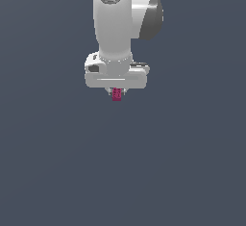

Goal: Pick up the object and move it to a goal position.

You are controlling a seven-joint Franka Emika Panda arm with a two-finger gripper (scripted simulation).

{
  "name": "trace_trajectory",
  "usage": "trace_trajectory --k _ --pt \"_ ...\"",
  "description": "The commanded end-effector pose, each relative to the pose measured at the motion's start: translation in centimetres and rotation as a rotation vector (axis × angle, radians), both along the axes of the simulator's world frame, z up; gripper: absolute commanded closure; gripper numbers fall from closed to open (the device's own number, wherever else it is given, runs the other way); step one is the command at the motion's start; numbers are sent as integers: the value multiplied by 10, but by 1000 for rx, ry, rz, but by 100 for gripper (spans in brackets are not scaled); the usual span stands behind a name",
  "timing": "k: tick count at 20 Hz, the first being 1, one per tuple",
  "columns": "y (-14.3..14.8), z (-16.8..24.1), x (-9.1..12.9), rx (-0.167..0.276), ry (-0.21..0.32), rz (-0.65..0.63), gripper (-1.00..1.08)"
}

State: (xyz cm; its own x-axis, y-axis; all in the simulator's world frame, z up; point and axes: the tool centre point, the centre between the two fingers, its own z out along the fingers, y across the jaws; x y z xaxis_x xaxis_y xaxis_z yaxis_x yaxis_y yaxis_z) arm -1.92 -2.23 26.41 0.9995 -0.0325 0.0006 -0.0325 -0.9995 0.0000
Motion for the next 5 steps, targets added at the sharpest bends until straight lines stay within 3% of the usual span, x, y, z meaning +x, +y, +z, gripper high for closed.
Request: trace_trajectory --k 1,5 --pt "-1 6 2 0 1 0 108" --pt "-1 8 4 0 1 0 108"
